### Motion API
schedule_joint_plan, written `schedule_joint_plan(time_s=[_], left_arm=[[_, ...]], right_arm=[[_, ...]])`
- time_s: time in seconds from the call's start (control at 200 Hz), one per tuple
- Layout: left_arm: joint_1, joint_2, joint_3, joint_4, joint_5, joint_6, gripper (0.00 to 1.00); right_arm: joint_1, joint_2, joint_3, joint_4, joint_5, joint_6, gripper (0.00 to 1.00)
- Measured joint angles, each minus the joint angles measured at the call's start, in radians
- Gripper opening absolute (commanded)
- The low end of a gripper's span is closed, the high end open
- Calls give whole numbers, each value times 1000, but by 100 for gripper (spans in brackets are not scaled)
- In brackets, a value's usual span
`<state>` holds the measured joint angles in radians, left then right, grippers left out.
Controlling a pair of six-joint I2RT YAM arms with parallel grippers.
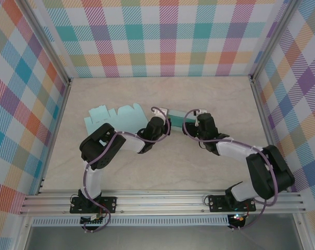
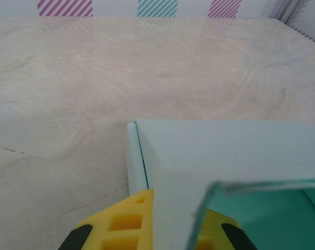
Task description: Fold the paper box
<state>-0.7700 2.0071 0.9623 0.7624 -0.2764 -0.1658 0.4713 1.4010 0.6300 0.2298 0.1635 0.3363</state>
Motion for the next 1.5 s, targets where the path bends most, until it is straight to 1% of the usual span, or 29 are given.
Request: schedule_joint_plan(time_s=[0.04, 0.085, 0.24, 0.29, 0.405, 0.54, 0.715, 0.81, 0.905, 0.96, 1.03, 1.07, 1.105, 1.17, 1.205, 1.225, 1.25, 1.27, 1.3, 1.359, 1.399, 1.499], left_arm=[[-3, 0, -3, 0, -6, 7, 0], [-4, 0, -4, 0, -11, 10, 0], [-7, 0, -5, 0, -25, 27, 0], [-7, 0, -5, -1, -27, 29, 0], [-8, 0, -8, 0, -33, 34, 0], [-11, 0, -10, -1, -37, 43, 0], [-14, 0, -10, -4, -41, 55, 2], [-14, 0, -11, -4, -43, 56, 4], [-15, 0, -19, -4, -43, 59, 7], [-15, 0, -30, -13, -42, 60, 10], [-16, 0, -40, -18, -41, 68, 21], [-16, -1, -42, -17, -39, 69, 23], [-16, -3, -45, -16, -37, 70, 28], [-18, -14, -57, -17, -27, 74, 37], [-19, -21, -64, -24, -22, 73, 40], [-19, -24, -69, -31, -22, 72, 44], [-20, -27, -78, -41, -14, 69, 46], [-20, -30, -89, -36, -8, 68, 50], [-21, -39, -99, -38, -5, 65, 52], [-22, -62, -120, -50, 1, 55, 59], [-26, -80, -141, -55, 6, 50, 63], [-41, -131, -194, -75, 6, 39, 66]], right_arm=[[1, -39, 0, -30, 0, 11, 80], [2, -85, 0, -66, 0, 30, 85], [2, -210, 0, -195, 16, 74, 98], [1, -233, 9, -253, 31, 93, 100], [-14, -233, 87, -404, 51, 122, 100], [-75, -165, 255, -517, 32, 144, 100], [-156, 17, 454, -580, -46, 158, 100], [-167, 127, 510, -596, -88, 159, 99], [-166, 217, 520, -599, -129, 170, 99], [-166, 259, 515, -598, -147, 177, 99], [-166, 293, 507, -596, -163, 184, 99], [-166, 309, 500, -591, -171, 188, 99], [-166, 319, 494, -584, -177, 193, 98], [-166, 331, 484, -570, -185, 203, 98], [-166, 335, 478, -560, -189, 206, 98], [-166, 336, 476, -555, -191, 207, 98], [-166, 338, 473, -551, -193, 209, 98], [-166, 340, 471, -546, -195, 210, 98], [-166, 340, 465, -538, -198, 211, 98], [-166, 341, 459, -525, -200, 216, 98], [-166, 344, 455, -516, -202, 218, 98], [-165, 352, 446, -499, -208, 225, 98]])
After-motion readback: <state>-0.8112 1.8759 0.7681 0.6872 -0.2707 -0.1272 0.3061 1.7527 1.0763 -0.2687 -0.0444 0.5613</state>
